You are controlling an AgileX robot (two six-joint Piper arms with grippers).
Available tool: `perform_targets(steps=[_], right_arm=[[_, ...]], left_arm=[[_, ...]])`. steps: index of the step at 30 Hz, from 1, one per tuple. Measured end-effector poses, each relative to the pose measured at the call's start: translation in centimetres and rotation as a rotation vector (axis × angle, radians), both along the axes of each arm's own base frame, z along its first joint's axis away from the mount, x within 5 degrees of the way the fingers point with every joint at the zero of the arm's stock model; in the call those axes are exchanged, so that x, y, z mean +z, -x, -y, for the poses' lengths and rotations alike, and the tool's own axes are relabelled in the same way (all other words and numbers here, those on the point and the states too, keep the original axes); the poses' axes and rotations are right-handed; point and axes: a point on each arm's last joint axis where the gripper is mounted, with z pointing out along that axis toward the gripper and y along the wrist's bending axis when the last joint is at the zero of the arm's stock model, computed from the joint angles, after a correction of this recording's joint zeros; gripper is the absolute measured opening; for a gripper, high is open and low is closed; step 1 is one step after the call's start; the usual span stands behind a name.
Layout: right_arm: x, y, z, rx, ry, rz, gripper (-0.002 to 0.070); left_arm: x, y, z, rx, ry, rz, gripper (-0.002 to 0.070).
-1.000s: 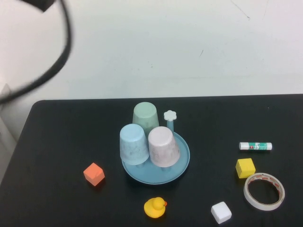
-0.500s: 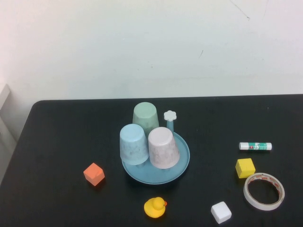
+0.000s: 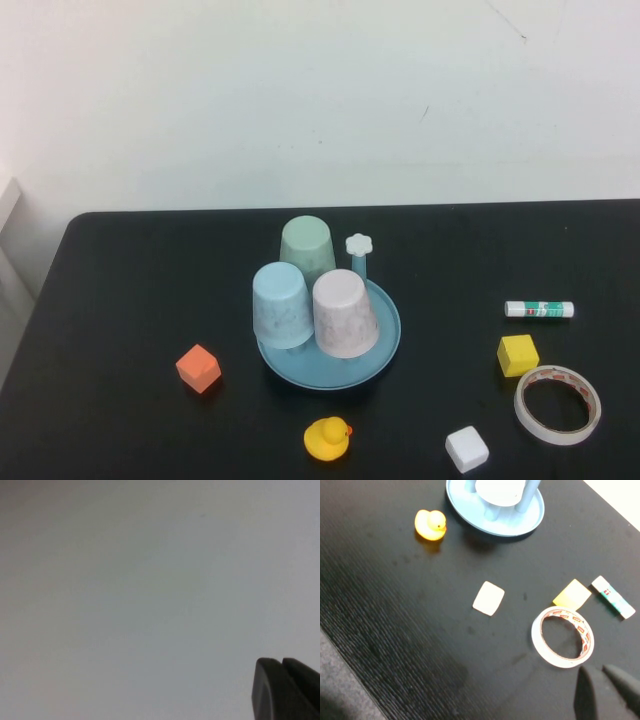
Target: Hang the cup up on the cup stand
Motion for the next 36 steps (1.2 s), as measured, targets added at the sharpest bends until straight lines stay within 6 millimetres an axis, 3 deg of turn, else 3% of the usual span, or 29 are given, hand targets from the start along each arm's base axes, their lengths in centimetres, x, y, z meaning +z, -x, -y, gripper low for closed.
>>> perform_targets(steps=[13, 21, 25, 29, 33, 36], right_arm=[[0.0, 0.0, 0.0, -0.001, -0.002, 0.001, 0.0001], [0.0, 0.0, 0.0, 0.0, -0.003, 0.002, 0.0001], [0.0, 0.0, 0.0, 0.0, -0.003, 0.002, 0.0001], [0.0, 0.0, 0.0, 0.0, -0.003, 0.002, 0.0001], [0.0, 0.0, 0.0, 0.0, -0.003, 0.002, 0.0001], [0.0, 0.0, 0.0, 0.0, -0.003, 0.002, 0.0001]], left_arm=[[-1.3, -0.9, -5.0, 0.406, 0.37, -0.207, 0.0], [-2.5, -0.8, -7.0, 0.592, 0.509, -0.298, 0.0], [-2.6, -1.1, -7.0, 0.602, 0.514, -0.312, 0.0], [-1.6, -1.4, -6.0, 0.558, 0.392, -0.229, 0.0], [0.1, -0.8, -3.8, 0.546, 0.019, 0.007, 0.0], [0.3, -0.6, -1.7, 0.493, -0.252, 0.11, 0.0]])
